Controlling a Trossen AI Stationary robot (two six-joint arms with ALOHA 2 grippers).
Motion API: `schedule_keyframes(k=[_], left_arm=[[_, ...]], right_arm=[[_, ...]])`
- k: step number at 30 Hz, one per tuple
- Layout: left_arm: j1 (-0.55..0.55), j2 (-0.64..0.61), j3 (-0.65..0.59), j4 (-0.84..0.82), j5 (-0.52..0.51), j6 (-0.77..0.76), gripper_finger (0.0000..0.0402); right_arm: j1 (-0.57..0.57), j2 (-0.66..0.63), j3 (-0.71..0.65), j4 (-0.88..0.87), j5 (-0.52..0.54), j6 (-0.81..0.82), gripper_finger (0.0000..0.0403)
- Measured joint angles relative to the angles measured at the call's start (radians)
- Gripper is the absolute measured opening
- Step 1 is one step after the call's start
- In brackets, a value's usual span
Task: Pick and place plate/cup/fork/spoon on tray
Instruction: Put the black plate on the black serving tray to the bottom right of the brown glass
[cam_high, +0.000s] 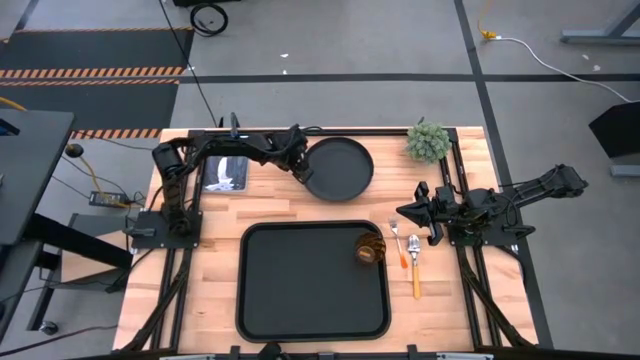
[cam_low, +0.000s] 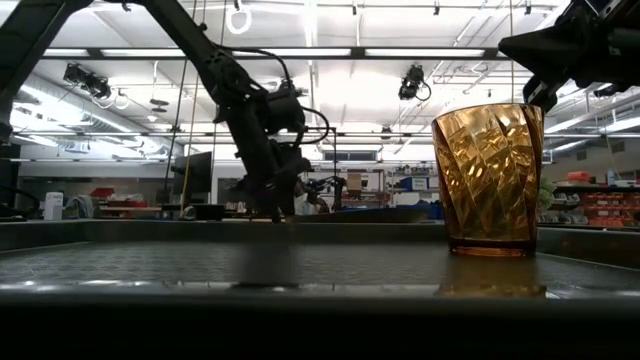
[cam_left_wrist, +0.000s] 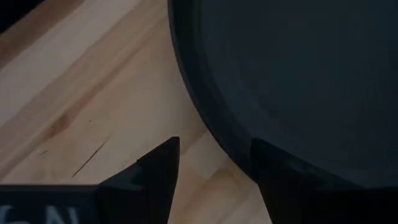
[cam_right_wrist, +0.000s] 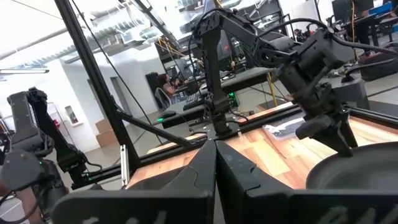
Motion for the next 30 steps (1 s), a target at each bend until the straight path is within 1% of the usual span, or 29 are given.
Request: schedule_keyframes(k=[3,7,13,20,22,24,26,28,30], left_arm=[[0.0,0.003,0.0,0.002,0.001,0.007,0.0199],[-0.003,0.003,0.0,0.001,0.003,0.016,0.0168],[-0.002,0.004,0.0,0.018,0.0,0.014,0.0105],[-0.002,0.004,0.001,0.068,-0.021,0.022,0.0017],[-0.002,0.004,0.002,0.079,-0.036,0.043,0.0012],[0.0,0.004,0.002,0.08,-0.073,0.058,0.0015],[0.007,0.004,0.005,0.08,-0.089,0.061,0.0019],[0.021,0.004,0.015,0.073,-0.087,0.062,0.0017],[0.04,0.004,0.036,0.058,-0.056,0.063,0.0011]], right_arm=[[0.0,0.0,0.0,0.0,0.0,0.0,0.0016],[0.0,0.0,0.0,0.0,0.0,0.0,0.0016],[0.0,0.0,0.0,0.0,0.0,0.0,0.0016],[0.0,0.0,0.0,0.0,0.0,0.0,0.0016],[0.0,0.0,0.0,0.0,0.0,0.0,0.0016],[0.0,0.0,0.0,0.0,0.0,0.0,0.0016],[0.0,0.0,0.0,0.0,0.0,0.0,0.0016],[0.0,0.0,0.0,0.0,0.0,0.0,0.0016],[0.0,0.0,0.0,0.0,0.0,0.0,0.0016]])
